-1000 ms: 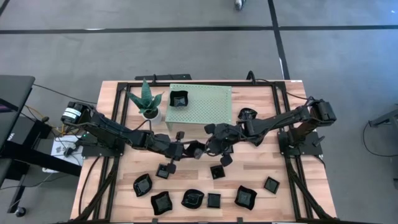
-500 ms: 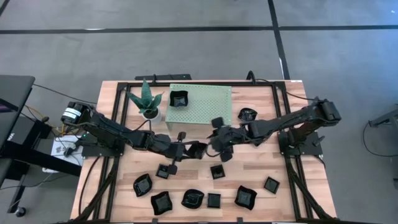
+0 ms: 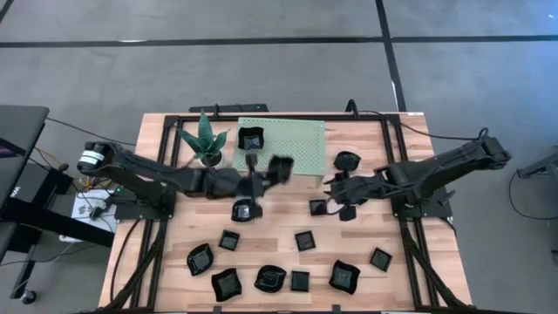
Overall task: Pick & Place Mini shaped plates
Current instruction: Stack the distorted square plate on top of the other distorted square plate on the shelf
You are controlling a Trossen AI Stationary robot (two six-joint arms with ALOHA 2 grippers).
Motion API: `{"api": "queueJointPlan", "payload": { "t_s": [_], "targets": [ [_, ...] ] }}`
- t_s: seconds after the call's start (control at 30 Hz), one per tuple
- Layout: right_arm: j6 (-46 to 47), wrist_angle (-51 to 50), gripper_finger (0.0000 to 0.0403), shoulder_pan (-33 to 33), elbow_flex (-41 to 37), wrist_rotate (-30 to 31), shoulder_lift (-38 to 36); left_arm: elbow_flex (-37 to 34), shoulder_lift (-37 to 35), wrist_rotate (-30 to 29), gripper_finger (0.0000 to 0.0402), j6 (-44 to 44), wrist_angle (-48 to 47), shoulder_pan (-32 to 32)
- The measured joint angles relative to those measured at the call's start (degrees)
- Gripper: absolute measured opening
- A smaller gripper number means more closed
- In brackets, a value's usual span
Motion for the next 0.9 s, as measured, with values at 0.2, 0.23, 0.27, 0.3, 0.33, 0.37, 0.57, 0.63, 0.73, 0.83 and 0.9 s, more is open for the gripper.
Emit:
{"api": "queueJointPlan", "payload": {
  "t_s": [0.2,0.23,0.27,0.3,0.33,0.37,0.57,0.63,0.73,0.83,0.9],
  "targets": [
    [-0.36,0.8,0.0108,-2.25,-4.03,0.2,-5.56,1.61,-7.05,-0.3,0.0009,0.8,-7.74,9.06],
    [0.47,0.97,0.0108,-2.67,-4.03,0.2,-6.11,1.55,-7.75,-0.33,0.0009,0.64,-9.27,10.68],
    [1.16,0.83,0.0108,-3.03,-4.04,0.2,-6.67,1.55,-8.26,-0.34,0.0009,-0.03,-10.36,12.26],
    [1.78,1.25,0.0108,-3.38,-4.03,0.18,-7.04,1.57,-8.62,-0.32,0.0008,-0.74,-12.38,13.81],
    [1.98,1.76,0.0108,-3.67,-3.96,0.16,-7.15,1.53,-8.71,-0.12,0.0008,-1.6,-14.42,15.23],
    [1.98,1.83,0.0108,-3.87,-3.94,0.14,-7.27,1.53,-8.67,0.33,0.0007,-1.85,-15.66,16.47],
    [2.0,2.03,0.0108,-3.96,-4.0,-0.06,-6.95,1.5,-7.4,1.98,0.0008,-2.01,-18.91,19.74],
    [2.03,2.44,0.0108,-3.96,-3.94,-0.05,-6.37,1.49,-7.37,1.94,0.0007,-2.02,-19.15,20.22],
    [2.04,2.31,0.0108,-3.96,-3.99,-0.07,-6.11,1.49,-7.22,1.93,0.001,-3.07,-20.81,20.81],
    [2.11,2.02,0.0108,-3.96,-4.03,-0.1,-5.49,1.49,-7.22,1.93,0.001,-5.91,-23.61,21.14],
    [2.13,2.55,0.0108,-3.96,-3.93,-0.08,-5.22,1.49,-7.22,1.91,0.0008,-7.46,-24.89,21.16]
  ]
}}
